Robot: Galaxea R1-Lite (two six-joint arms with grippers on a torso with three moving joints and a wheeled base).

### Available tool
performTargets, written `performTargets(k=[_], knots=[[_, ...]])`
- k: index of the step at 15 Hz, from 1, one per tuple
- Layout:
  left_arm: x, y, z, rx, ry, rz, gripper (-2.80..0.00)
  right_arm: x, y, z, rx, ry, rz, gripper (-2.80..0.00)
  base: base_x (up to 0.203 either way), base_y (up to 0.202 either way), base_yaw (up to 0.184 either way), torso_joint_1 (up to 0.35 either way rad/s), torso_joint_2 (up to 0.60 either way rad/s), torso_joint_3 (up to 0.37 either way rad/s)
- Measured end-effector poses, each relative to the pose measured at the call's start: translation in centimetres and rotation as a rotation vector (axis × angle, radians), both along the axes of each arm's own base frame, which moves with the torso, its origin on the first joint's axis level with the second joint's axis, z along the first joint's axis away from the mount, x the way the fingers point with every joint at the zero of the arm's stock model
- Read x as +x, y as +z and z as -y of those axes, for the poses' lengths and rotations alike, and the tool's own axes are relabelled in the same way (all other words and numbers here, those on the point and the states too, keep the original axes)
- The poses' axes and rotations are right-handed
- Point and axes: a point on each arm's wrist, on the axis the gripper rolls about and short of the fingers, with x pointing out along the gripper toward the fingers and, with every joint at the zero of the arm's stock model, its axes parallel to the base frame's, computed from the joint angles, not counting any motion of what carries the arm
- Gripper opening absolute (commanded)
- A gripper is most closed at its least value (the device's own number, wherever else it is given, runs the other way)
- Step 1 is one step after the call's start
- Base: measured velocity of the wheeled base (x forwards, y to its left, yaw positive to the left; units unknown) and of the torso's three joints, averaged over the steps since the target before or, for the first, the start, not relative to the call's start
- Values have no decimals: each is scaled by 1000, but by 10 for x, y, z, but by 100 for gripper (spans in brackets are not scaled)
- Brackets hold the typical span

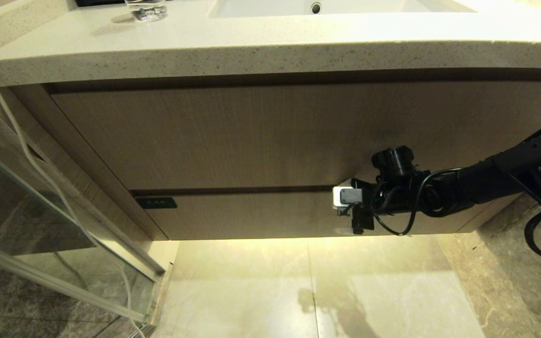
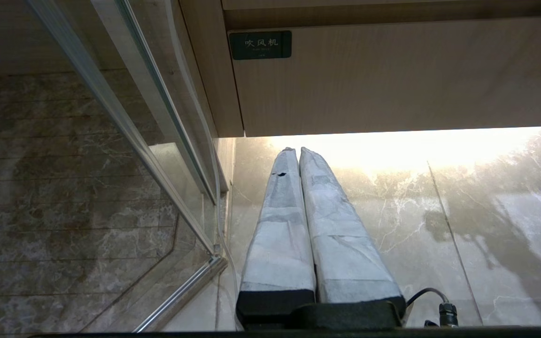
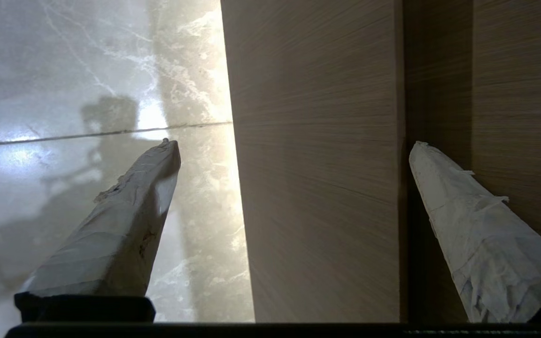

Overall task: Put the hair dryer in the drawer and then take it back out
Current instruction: Pull open the drawer

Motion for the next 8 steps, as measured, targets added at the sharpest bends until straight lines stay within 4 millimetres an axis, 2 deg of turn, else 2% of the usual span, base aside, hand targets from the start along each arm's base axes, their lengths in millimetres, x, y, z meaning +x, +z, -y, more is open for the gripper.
performTargets(k=[8], knots=[[0,0,0,0,0,0,-280,7,-4,-5,64,-34,-2,0,0,0,0,0,0,0]])
